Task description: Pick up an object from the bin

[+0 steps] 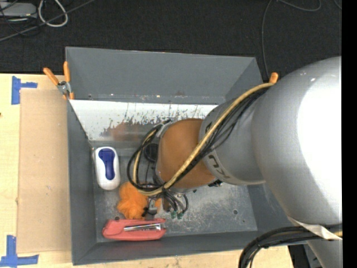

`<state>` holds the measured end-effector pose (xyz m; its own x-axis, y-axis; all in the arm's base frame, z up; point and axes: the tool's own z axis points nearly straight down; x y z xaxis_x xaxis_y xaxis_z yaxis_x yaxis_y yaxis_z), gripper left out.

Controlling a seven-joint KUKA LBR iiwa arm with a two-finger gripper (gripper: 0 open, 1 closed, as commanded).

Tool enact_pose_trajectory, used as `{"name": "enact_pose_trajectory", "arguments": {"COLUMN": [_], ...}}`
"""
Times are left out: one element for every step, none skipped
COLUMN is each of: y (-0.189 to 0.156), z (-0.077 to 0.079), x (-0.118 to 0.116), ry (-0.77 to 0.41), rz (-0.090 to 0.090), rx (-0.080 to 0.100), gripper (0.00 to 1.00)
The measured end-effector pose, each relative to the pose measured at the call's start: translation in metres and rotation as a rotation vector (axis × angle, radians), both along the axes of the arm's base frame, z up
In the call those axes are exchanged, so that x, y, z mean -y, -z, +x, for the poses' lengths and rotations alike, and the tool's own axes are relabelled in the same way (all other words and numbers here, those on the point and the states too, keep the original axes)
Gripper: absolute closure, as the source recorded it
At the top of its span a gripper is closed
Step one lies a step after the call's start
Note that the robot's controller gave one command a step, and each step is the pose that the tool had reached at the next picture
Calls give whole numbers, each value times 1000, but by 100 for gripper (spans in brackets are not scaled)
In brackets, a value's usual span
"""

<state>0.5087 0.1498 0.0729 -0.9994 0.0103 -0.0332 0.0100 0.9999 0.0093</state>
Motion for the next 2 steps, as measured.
{"name": "enact_pose_trajectory", "arguments": {"y": [0, -13], "z": [0, -2], "x": [0, 1], "ry": [0, 1], "rz": [0, -3], "rx": [0, -9], "gripper": [100, 100]}}
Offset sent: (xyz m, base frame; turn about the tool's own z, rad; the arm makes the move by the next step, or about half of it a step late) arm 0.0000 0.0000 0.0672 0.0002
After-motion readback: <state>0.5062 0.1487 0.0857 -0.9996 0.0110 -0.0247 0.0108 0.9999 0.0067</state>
